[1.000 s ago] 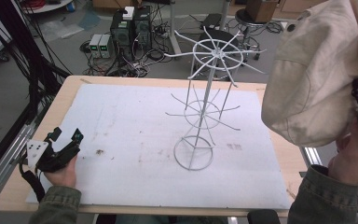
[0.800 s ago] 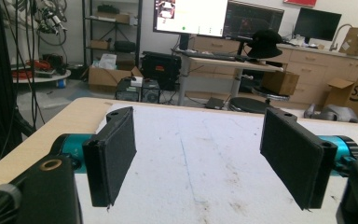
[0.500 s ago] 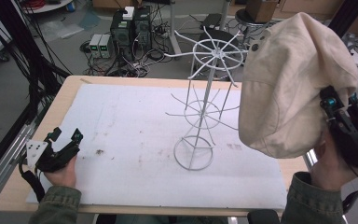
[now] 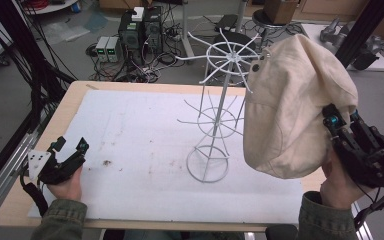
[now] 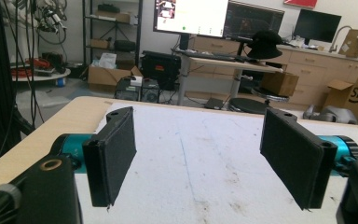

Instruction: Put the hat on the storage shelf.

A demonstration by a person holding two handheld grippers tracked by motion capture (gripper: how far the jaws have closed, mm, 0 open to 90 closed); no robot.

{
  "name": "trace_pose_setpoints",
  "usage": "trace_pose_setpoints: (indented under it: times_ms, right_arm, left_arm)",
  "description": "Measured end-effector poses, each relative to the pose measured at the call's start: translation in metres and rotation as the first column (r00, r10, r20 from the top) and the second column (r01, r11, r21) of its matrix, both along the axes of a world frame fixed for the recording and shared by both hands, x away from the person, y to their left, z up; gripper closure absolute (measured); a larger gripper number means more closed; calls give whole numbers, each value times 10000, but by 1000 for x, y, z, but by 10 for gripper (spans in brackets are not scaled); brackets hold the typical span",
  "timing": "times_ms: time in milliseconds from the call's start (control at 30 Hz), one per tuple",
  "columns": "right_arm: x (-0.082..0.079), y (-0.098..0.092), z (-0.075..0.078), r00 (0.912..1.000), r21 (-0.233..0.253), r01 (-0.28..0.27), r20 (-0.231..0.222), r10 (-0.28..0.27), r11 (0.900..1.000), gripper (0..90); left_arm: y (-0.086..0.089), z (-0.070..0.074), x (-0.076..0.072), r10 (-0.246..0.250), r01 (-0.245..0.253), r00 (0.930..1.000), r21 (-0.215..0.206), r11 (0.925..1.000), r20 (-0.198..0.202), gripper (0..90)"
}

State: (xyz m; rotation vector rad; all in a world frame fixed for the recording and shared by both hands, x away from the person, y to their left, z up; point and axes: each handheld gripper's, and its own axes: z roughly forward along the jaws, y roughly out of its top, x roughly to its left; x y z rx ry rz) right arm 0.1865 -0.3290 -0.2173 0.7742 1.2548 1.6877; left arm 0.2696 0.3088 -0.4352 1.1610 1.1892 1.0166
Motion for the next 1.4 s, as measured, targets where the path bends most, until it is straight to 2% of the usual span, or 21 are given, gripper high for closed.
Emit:
trace_pose_setpoints:
  times_ms: [167,467,600,800,967,1100,1333,1400]
  right_arm:
    - [0,1,-13,9997,27,-87,-240,88,10000,733]
    - [6,15,-26,9961,-748,-349,-834,287,9966,724]
    - [9,16,-33,9938,-718,-342,-1076,263,9968,722]
    - [13,21,-45,9883,-845,-523,-1472,395,9950,711]
    - [20,26,-52,9798,-1021,-652,-1950,443,9926,693]
    - [24,32,-56,9731,-1376,-668,-2281,340,9882,686]
    - [24,31,-57,9684,-1377,-747,-2462,389,9877,676]
    - [23,29,-57,9679,-1362,-741,-2482,384,9879,639]
  left_arm:
    - [0,0,0,-14,14,10000,-31,10000,-23,267]
    - [0,0,1,-37,37,10000,-76,10000,-27,267]
    - [1,-1,1,-55,54,10000,-120,9999,-45,267]
    - [1,-1,1,-43,43,10000,-182,9998,-33,267]
    - [1,-1,1,-41,41,10000,-202,9998,-27,267]
    - [2,-1,1,-42,41,10000,-214,9998,-49,267]
    - [3,-1,1,-26,26,10000,-263,9996,-19,267]
    - [3,-1,1,-14,14,10000,-270,9996,-27,267]
